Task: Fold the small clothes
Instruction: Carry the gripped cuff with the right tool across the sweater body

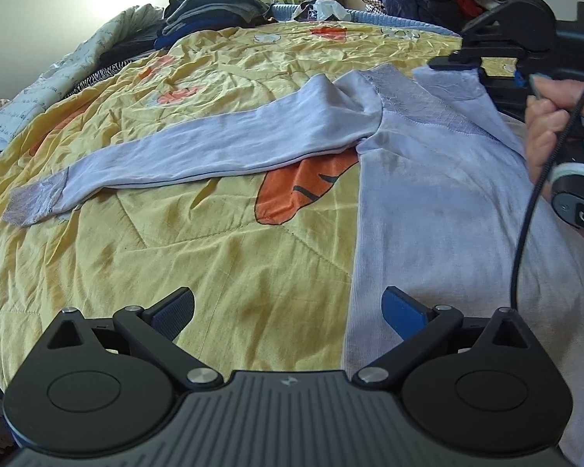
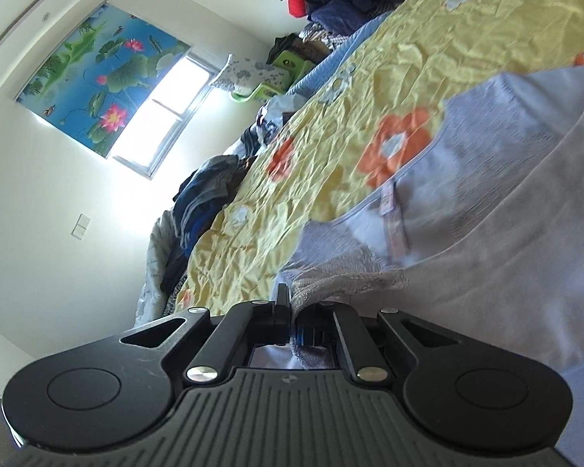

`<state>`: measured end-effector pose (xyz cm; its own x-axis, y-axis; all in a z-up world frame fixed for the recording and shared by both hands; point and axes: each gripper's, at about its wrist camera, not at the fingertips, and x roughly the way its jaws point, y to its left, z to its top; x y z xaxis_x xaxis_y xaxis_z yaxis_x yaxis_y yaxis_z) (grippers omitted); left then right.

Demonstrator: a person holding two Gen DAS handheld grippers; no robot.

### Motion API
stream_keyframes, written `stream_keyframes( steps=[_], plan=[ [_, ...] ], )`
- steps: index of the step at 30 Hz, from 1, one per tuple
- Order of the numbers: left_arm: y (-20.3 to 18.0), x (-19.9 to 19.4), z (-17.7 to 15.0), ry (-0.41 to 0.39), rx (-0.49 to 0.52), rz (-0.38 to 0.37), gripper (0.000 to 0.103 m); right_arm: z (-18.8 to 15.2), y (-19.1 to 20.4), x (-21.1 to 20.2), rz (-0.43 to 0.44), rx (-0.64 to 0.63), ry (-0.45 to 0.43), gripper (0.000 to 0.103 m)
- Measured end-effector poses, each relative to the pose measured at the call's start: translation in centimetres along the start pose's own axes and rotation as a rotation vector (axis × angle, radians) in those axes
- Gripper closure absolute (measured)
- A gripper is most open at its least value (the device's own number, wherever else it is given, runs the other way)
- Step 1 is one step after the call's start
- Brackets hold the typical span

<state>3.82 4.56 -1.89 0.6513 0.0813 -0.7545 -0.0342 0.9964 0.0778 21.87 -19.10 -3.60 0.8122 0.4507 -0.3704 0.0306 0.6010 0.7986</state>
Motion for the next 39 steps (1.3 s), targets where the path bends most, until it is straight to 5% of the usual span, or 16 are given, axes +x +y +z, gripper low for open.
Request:
stream_keyframes(
  steps=[21, 33, 35, 37, 39],
  plan=[
    [2.1, 0.7, -0.1, 0.020, -0.058, 0.010, 0.000, -4.7, 3.4, 5.5, -0.018, -0.058, 0.112, 0.090],
    [2.4, 0.8, -0.1, 0.025, -0.060, 0.011, 0.000, -5.1, 7.9, 7.0, -0.058, -0.297, 0.083, 0.093],
    [2.4, 0.8, -0.2, 0.029, -0.060, 0.010, 0.000, -5.4, 8.1, 7.9, -0.079, -0.306, 0.115, 0.087],
    [2.5, 0.8, -0.2, 0.030, -0.060, 0.010, 0.000, -5.6, 7.9, 8.6, -0.082, -0.279, 0.150, 0.062],
    [2.6, 0.7, -0.2, 0.027, -0.061, 0.013, 0.000, -5.7, 7.6, 8.6, -0.058, -0.247, 0.171, 0.051]
  ],
)
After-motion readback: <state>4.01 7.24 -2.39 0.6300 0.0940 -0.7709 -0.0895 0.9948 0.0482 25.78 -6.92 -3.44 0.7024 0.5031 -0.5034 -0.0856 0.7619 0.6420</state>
